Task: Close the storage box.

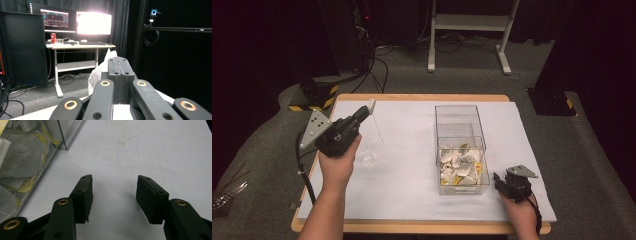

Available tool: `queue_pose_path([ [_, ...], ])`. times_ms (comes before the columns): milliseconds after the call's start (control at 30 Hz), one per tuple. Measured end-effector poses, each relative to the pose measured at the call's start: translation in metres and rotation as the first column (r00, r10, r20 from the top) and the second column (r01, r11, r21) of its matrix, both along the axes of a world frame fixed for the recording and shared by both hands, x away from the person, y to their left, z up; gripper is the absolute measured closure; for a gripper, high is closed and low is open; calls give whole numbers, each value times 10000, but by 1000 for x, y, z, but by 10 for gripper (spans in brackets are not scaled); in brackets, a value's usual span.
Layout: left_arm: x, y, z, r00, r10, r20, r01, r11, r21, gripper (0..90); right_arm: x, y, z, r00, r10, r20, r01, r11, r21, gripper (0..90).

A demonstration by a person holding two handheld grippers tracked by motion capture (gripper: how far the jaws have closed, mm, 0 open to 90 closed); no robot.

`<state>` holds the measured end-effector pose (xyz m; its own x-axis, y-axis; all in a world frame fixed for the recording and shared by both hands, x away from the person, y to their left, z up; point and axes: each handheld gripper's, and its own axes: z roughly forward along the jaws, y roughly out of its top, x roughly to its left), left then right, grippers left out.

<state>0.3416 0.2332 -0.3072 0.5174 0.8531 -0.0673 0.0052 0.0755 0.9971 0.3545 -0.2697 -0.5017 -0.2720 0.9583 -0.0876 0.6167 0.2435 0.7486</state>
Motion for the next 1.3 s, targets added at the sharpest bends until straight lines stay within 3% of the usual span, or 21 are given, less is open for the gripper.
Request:
queue_pose_path([
  [567, -6, 27, -4, 9987, 514, 11, -514, 9986, -118, 900, 0, 0, 0, 10000, -14, 16, 14, 10000, -23, 474],
  [1300, -7, 37, -24, 9972, 653, -369, -660, 9976, -193, 900, 0, 0, 0, 10000, -23, 22, 23, 10000, -33, 474],
])
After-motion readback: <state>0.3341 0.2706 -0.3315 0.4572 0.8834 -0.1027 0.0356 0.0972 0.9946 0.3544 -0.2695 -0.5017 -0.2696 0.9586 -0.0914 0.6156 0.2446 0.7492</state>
